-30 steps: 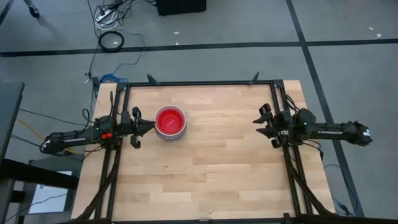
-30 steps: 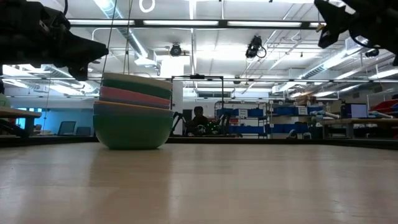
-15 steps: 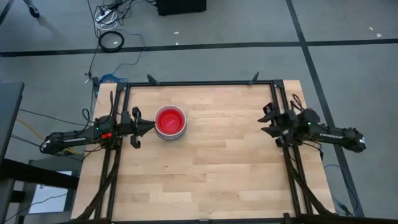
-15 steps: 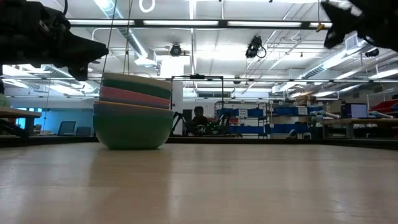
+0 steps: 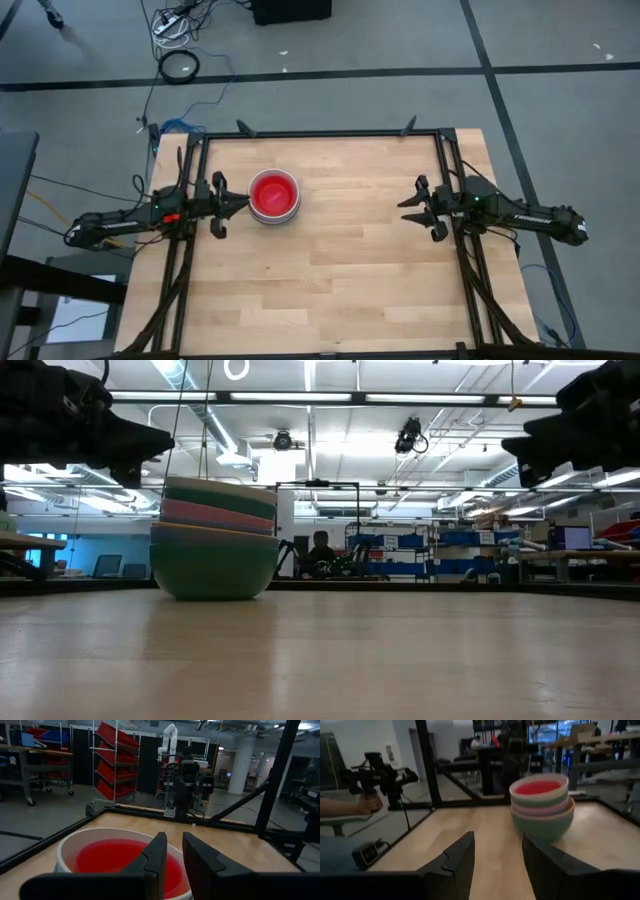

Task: Nest bowls inside each other
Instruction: Return to Home Position

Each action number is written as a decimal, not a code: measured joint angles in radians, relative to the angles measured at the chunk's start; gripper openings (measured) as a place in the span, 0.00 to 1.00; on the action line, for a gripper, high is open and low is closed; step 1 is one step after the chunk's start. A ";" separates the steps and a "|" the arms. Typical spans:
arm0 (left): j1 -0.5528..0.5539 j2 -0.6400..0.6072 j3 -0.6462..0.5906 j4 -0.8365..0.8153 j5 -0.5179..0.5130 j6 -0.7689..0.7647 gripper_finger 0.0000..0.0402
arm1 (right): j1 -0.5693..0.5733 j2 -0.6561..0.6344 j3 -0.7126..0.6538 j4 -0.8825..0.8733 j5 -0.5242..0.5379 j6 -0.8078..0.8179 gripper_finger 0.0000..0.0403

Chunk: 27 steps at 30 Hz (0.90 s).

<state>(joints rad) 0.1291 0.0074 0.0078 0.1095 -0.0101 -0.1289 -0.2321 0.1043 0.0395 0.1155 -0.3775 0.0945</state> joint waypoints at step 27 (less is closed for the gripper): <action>0.000 0.019 0.000 -0.088 0.090 0.044 0.17 | 0.000 0.000 0.000 -0.110 0.121 -0.054 0.38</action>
<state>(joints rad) 0.1295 0.0261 0.0074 0.0219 0.0797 -0.0853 -0.2317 0.1040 0.0395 0.0057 -0.2562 0.0402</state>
